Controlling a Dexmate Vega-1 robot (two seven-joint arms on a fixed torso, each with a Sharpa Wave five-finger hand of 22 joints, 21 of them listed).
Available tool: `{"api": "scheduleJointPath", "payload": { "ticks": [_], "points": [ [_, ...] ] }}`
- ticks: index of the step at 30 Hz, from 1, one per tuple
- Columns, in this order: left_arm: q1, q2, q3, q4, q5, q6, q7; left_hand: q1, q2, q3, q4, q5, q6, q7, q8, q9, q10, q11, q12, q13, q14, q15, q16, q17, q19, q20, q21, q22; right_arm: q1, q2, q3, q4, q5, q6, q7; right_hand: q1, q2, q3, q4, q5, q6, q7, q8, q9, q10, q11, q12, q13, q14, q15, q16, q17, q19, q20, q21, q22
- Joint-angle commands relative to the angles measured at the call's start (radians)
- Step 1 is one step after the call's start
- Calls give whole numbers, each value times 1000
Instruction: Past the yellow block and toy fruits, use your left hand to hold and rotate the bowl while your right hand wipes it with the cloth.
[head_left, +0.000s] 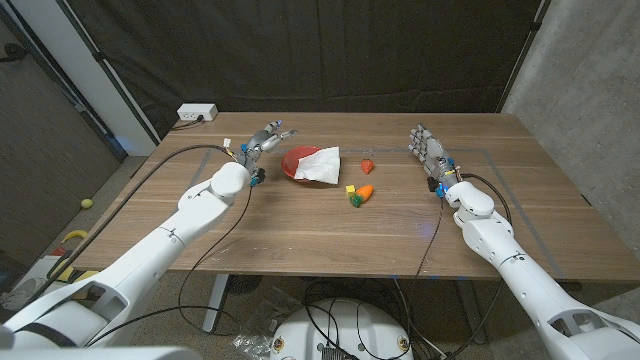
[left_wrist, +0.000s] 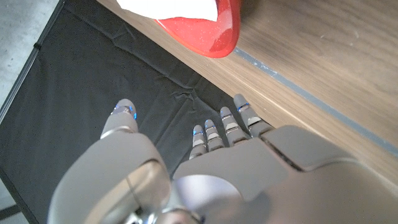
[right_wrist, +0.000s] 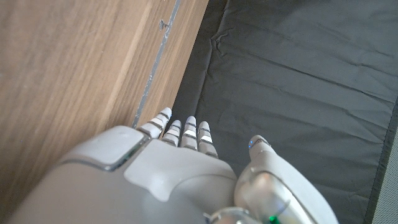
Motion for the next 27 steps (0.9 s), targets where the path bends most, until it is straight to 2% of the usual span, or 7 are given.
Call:
{"api": "scheduleJointPath", "payload": {
  "ticks": [1,9,15,19,21,27],
  "points": [
    [-24,19,53,-97,191,198,32,38,-10,3,-12,1,38,-2,10,3,45,2,11,6,43,-18,14,7,38,3,13,5,-1,-1,-11,-8,-11,24,18,17,0,1,-8,1,-1,7,5,2,4,6,6,5,1,4,4,4,2,-1,-3,3],
    [-39,0,78,-131,295,349,34,95,-2,7,3,3,168,11,39,5,161,-11,20,12,165,-36,69,37,119,15,39,9,5,1,-16,8,-11,39,26,21,-1,3,-12,0,1,7,6,2,6,7,7,5,2,4,4,4,4,0,-3,3],
    [-63,-14,93,-138,336,443,-9,127,18,19,3,1,205,19,44,5,211,-14,27,15,198,-41,86,49,156,8,53,11,11,4,-19,20,-10,44,30,25,-2,3,-15,-1,2,6,6,2,9,8,8,5,2,5,4,4,4,0,-3,3],
    [-78,-13,105,-131,352,456,-40,144,24,26,-1,-1,217,21,45,5,229,-11,30,16,202,-44,87,51,179,5,62,11,14,6,-20,26,-11,48,32,27,-2,4,-17,-1,3,6,6,2,10,8,8,5,3,6,4,4,4,0,-4,3],
    [-85,-15,110,-126,360,461,-51,165,24,32,-7,-4,238,20,49,5,254,-18,37,16,200,-44,80,48,194,3,68,10,14,7,-20,26,-9,47,32,28,-3,4,-18,-2,4,6,6,2,11,9,9,5,3,6,4,4,4,0,-4,3],
    [-109,-18,132,-114,383,474,-94,201,19,39,-13,-12,268,9,53,4,303,-44,51,16,210,-56,66,40,187,1,66,9,15,9,-20,28,-10,47,30,30,-4,3,-21,-3,7,6,7,2,14,8,9,5,3,7,4,4,4,1,-4,3]
  ]
}}
